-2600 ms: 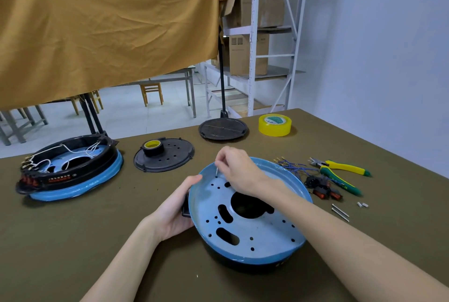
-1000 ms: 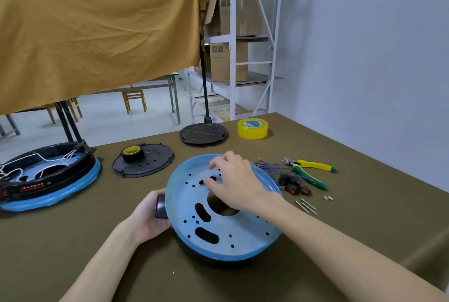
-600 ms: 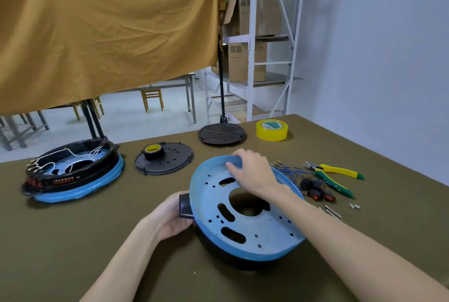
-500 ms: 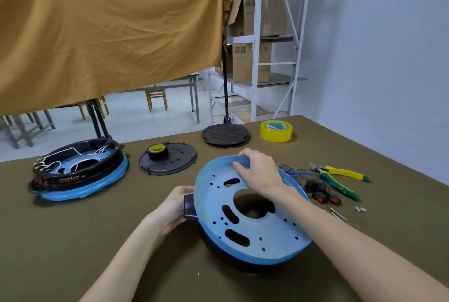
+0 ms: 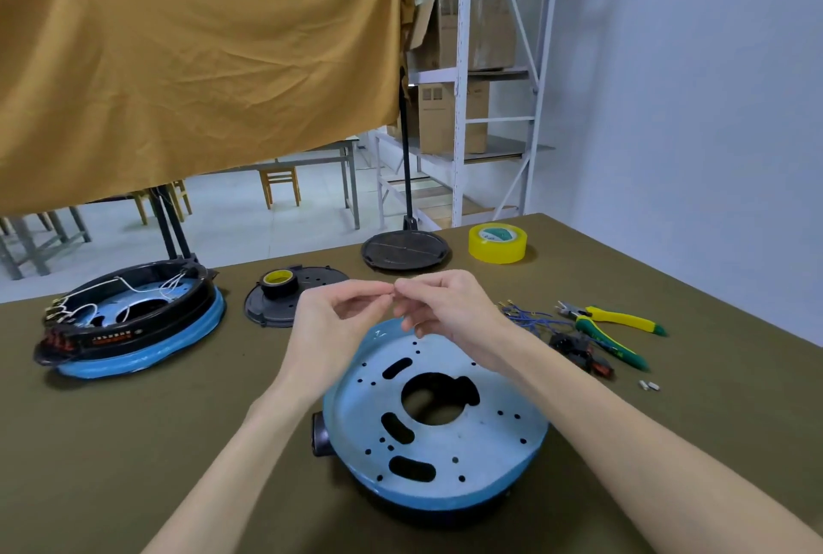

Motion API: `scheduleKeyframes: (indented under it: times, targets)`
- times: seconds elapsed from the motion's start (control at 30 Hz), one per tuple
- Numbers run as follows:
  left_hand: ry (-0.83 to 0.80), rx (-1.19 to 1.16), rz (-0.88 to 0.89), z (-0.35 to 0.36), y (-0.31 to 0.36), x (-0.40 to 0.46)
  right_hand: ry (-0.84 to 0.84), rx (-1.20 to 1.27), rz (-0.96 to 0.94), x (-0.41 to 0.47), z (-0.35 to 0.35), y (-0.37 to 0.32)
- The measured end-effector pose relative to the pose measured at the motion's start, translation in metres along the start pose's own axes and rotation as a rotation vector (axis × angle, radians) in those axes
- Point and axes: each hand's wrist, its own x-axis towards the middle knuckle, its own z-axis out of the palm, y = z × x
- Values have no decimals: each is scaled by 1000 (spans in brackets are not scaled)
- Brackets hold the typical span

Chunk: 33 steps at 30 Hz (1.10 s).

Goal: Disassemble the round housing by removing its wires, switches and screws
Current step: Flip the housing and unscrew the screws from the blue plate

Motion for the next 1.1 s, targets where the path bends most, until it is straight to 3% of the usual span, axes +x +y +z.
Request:
scheduleKeyframes:
  times: [0.23, 0.3, 0.47, 0.57, 0.73, 0.8, 0.93, 1.0, 1.1]
  targets:
    - [-83, 81, -2, 16, 1, -10, 13, -70, -49, -30, -26, 8]
    - [-157, 130, -27, 27, -4, -16, 103, -100, -56, -40, -40, 12]
    - [-515, 599, -90, 41, -19, -26, 491, -423, -33, -73, -119, 30]
    - [-556, 713, -89, 45, -22, -25, 602, -695, 19, -95, -155, 51]
    - [-549, 757, -57, 47, -28, -25, 471, -1056, 122, -113, -171, 73]
    - [-548, 760, -50, 47, -29, -25, 462, -1085, 157, -117, -170, 76]
    - [-554, 760, -49, 47, -30, -25, 577, -1058, 10, -116, -162, 70]
    - [-556, 760, -49, 47, -30, -24, 506, -1051, 16, -110, -150, 65]
    - [-559, 758, -48, 47, -29, -25, 320, -1199, 187, -97, -129, 64]
